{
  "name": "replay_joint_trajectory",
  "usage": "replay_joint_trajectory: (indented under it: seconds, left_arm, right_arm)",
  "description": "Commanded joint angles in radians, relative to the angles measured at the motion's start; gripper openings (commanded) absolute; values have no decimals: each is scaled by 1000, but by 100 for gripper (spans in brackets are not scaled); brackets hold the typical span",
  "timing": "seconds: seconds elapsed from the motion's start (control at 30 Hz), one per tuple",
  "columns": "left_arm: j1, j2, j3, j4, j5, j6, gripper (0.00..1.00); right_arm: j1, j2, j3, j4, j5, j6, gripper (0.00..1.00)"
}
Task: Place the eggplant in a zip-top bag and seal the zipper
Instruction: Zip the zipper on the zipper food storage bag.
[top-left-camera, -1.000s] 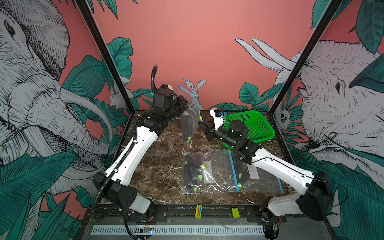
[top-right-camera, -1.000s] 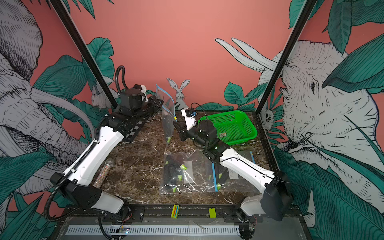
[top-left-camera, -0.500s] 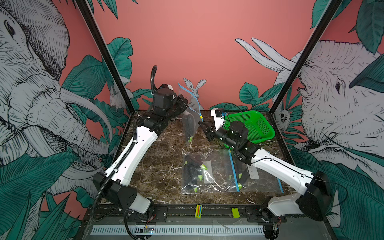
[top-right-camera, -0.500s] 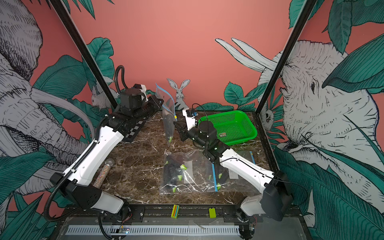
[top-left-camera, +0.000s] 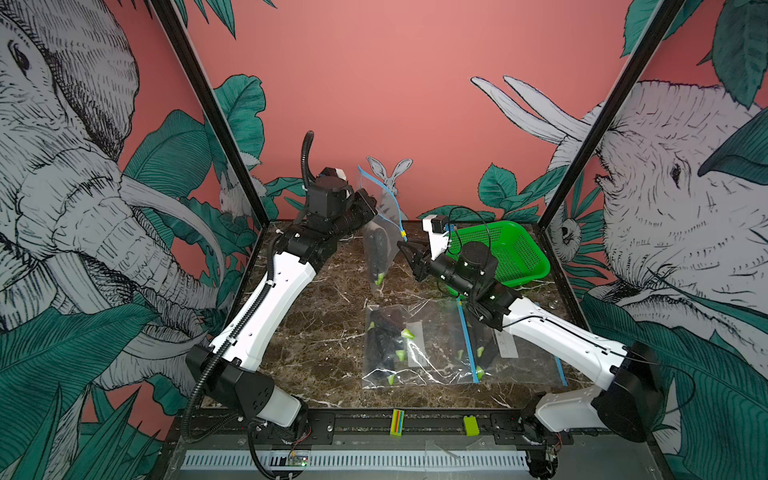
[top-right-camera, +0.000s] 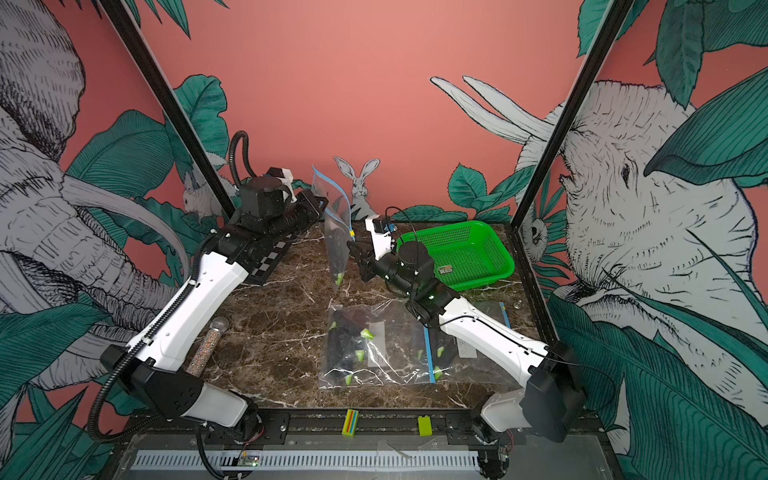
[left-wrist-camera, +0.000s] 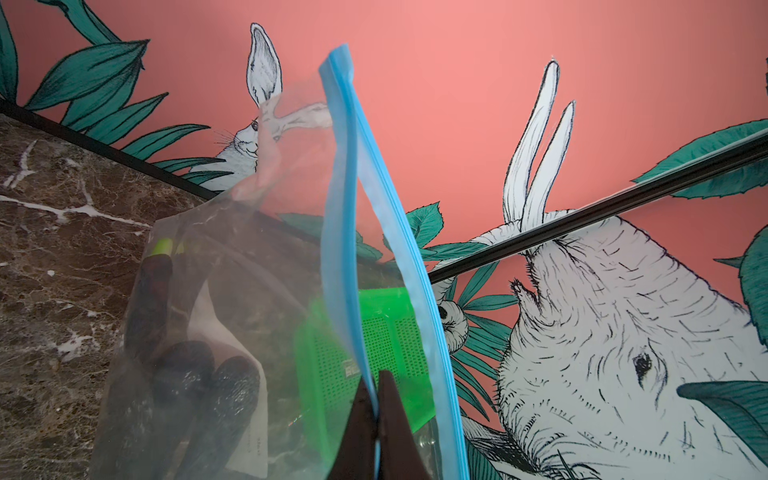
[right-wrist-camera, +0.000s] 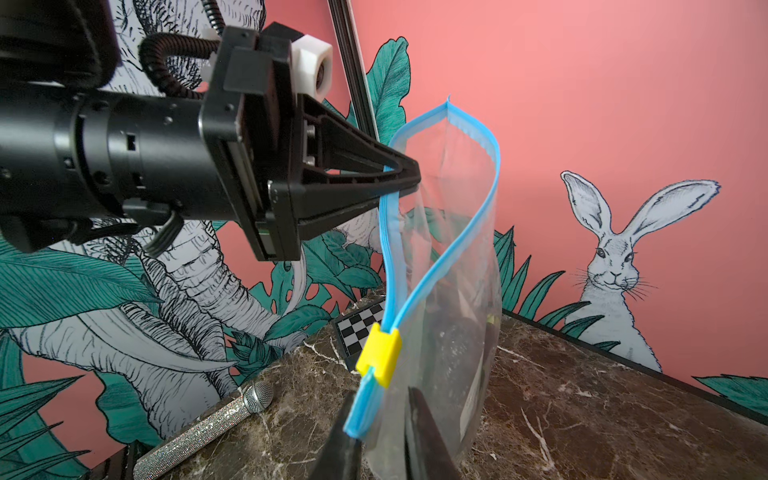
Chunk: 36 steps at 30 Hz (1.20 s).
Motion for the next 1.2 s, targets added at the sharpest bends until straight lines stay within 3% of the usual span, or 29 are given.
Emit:
replay_joint_trajectory:
  seconds: [0.0,0.23,0.43,0.57,0.77,1.0,1.17]
  left_arm:
    - [5,-13,-12,31,2,-12,0]
    - [4,-12,-14,35,4,-15,0]
    - [5,-15,-21,35,2,-10,0]
    - [7,-18,-29,28,3,1,0]
    - [11,-21,-32,40,18,29,40]
    - [34,-29,15,-5,54,148,56]
    - [72,-25,76,-25,172,292,61]
  right_arm:
    - [7,-20,-3,66,15,2,19]
    - [7,-27,-14,77,27,1,15]
    - [7,-45,-11,56,28,-9,0]
    - [7,-72,-14,36,30,-18,0]
    - [6,-86,21,-48,9,-47,0]
    - [-20,-93,155,-340,-54,-138,0]
    - [-54,-68,315,-599,-143,-203,0]
